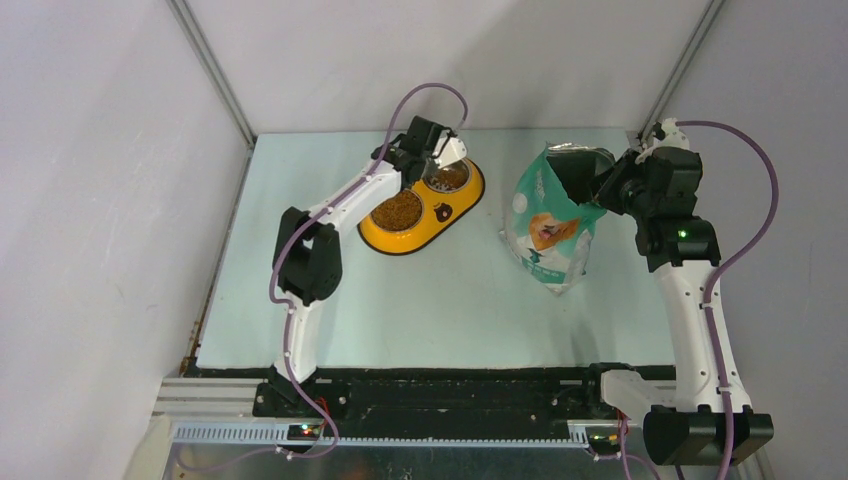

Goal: Serve the pet food
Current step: Pour the pet food into the pet food bowl.

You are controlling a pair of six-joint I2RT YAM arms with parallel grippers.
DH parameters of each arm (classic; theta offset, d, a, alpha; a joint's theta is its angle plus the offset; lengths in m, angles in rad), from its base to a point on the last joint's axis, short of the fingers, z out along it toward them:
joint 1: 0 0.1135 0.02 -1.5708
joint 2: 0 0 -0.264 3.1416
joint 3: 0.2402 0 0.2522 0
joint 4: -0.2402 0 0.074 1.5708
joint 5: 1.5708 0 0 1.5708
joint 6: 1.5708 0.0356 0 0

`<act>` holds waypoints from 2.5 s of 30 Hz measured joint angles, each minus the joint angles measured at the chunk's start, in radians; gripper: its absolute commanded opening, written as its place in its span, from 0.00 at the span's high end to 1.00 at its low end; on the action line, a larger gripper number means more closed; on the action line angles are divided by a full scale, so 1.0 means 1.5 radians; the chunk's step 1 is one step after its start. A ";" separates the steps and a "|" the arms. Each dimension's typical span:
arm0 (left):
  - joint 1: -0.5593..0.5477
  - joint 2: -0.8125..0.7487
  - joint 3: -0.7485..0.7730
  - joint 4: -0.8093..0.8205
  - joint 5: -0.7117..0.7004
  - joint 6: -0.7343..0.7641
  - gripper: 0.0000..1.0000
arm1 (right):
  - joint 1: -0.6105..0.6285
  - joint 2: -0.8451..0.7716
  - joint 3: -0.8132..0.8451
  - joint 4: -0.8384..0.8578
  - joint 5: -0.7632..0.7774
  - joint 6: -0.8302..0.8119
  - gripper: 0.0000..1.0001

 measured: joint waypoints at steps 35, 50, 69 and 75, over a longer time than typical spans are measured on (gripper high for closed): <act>-0.051 0.005 -0.018 0.067 -0.145 0.189 1.00 | -0.003 0.001 0.000 0.002 -0.013 -0.008 1.00; -0.069 0.005 -0.028 0.072 -0.142 0.213 1.00 | -0.003 0.001 0.000 0.002 -0.018 -0.012 1.00; -0.102 0.005 -0.145 0.229 -0.222 0.346 1.00 | -0.003 0.001 0.000 0.002 -0.028 -0.013 1.00; -0.104 0.004 -0.113 0.206 -0.196 0.267 1.00 | -0.003 0.001 0.000 0.002 -0.030 -0.014 1.00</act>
